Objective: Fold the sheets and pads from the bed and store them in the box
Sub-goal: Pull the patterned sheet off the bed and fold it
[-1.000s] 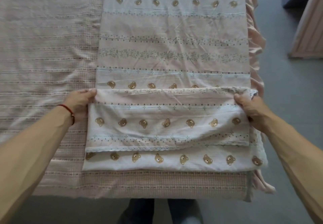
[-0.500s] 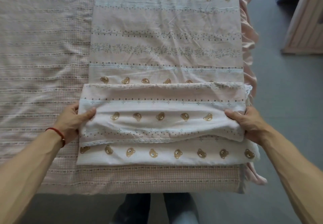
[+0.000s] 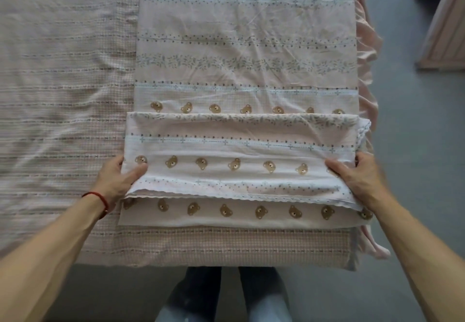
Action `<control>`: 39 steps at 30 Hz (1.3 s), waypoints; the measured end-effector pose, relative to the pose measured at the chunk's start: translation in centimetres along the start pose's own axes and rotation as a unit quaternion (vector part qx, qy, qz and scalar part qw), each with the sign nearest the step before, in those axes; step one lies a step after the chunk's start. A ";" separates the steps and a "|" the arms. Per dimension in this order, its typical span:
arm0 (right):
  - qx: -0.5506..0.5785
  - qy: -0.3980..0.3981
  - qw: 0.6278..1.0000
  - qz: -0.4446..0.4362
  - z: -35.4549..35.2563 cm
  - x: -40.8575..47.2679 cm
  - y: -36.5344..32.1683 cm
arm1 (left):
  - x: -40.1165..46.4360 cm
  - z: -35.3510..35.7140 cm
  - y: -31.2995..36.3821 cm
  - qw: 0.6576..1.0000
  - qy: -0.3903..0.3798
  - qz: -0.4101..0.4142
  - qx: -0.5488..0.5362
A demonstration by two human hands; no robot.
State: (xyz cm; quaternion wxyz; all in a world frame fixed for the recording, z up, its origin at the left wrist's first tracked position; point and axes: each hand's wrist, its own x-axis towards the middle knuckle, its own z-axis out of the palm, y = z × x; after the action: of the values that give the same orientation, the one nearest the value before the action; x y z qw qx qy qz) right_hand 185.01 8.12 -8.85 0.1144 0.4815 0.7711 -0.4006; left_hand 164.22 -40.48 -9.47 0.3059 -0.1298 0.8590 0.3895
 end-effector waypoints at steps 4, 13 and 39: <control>-0.211 0.169 0.958 -0.099 0.6 -2.3 -0.9 | -2.2 1.6 0.7 0.963 0.132 0.038 0.233; -0.432 0.001 0.814 -0.388 6.1 -1.3 -3.0 | -2.3 10.4 4.8 0.811 0.100 0.324 0.477; -0.496 -0.121 0.745 -0.429 6.9 -7.0 3.3 | -9.6 12.3 -3.3 0.755 -0.028 0.365 0.545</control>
State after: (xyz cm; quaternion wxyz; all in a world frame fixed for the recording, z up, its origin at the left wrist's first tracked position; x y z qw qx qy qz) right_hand 189.91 -0.78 -11.08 0.2455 -0.0773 0.9660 -0.0239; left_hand 178.43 -33.57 -11.67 0.1832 0.3932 0.8991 -0.0585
